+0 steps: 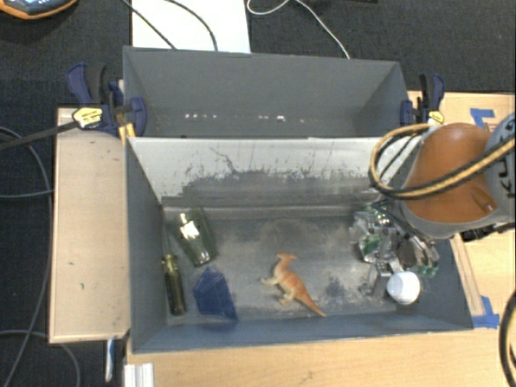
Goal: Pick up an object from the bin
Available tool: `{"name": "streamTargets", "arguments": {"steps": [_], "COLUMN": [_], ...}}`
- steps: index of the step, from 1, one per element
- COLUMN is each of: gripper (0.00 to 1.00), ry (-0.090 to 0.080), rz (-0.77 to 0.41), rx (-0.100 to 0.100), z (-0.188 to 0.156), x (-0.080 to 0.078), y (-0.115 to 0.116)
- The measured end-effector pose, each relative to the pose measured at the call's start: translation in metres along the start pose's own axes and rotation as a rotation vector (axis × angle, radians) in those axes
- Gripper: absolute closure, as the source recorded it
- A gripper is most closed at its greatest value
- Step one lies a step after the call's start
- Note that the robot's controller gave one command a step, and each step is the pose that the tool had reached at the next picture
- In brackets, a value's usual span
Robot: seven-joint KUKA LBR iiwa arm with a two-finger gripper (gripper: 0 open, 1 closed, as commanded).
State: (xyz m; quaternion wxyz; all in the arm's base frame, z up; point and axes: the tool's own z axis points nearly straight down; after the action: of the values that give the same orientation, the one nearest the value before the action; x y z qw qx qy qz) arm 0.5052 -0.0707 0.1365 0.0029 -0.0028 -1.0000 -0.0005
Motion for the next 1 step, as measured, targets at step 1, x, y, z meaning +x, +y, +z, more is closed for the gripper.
{"name": "streamTargets", "arguments": {"steps": [1], "gripper": [0.0], "ry": [-0.008], "rz": [-0.004], "rx": [0.001], "z": [-0.0044], "x": [-0.0019], "y": [0.0003]}}
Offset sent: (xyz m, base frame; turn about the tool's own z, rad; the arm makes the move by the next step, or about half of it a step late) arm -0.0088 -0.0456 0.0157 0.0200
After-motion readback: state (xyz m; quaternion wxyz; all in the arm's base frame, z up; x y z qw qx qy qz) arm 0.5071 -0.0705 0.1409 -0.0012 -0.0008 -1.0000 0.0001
